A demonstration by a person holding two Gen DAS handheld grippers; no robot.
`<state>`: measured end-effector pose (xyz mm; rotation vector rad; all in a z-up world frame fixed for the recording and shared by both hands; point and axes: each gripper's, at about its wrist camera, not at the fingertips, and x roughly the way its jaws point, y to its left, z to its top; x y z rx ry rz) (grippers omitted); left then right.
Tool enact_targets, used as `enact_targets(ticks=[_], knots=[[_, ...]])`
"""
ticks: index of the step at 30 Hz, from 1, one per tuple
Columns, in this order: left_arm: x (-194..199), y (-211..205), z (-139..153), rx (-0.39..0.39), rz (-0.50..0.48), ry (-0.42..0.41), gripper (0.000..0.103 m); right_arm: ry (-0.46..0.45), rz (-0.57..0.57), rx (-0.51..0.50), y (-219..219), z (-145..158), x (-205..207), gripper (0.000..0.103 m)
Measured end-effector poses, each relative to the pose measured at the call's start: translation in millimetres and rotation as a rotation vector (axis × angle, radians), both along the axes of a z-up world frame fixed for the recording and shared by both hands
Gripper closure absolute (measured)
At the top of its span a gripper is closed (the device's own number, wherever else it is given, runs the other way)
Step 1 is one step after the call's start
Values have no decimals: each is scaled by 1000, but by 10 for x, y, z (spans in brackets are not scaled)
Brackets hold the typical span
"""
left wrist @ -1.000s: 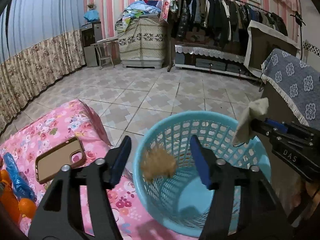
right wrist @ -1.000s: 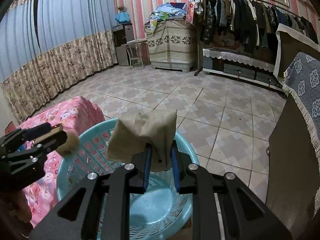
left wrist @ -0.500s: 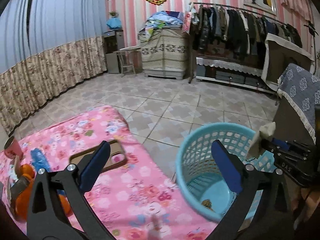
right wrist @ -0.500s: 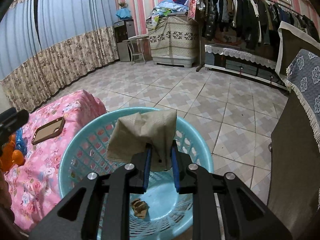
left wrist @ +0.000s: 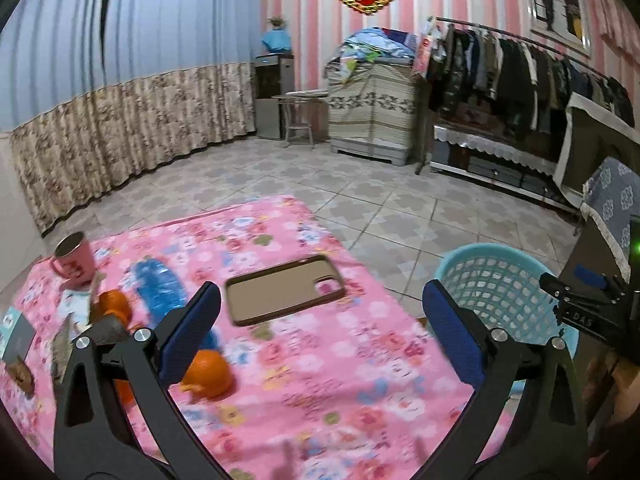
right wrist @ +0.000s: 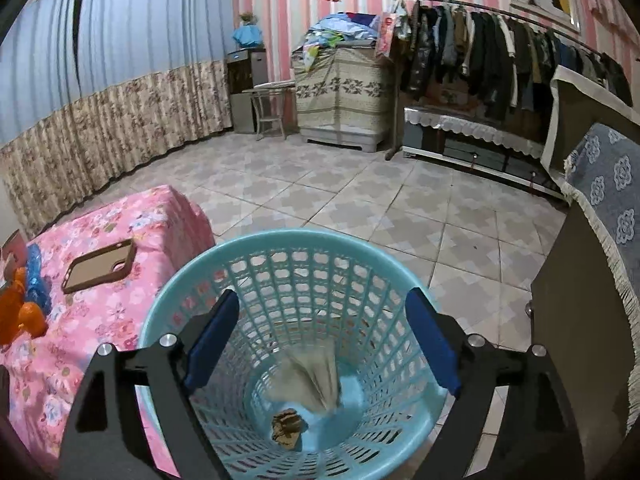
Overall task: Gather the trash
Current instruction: 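Return both tools to the tablecloth and grasp another brown paper with the left tool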
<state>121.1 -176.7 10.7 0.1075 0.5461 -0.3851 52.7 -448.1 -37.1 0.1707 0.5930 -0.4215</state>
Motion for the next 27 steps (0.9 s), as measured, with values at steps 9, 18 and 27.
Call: enact_targets(ticks=[9,18,27], knots=[[-144,754,99,-7,103,-5,5,-82,103,-42,765,221,-111,7],[-214,1797,67,31,281,-8,5,-92,252,-74,1621,293,-4,5],[-143,2826,-103,66,450,18,5,-96,319,-53,2088,315,177,5]])
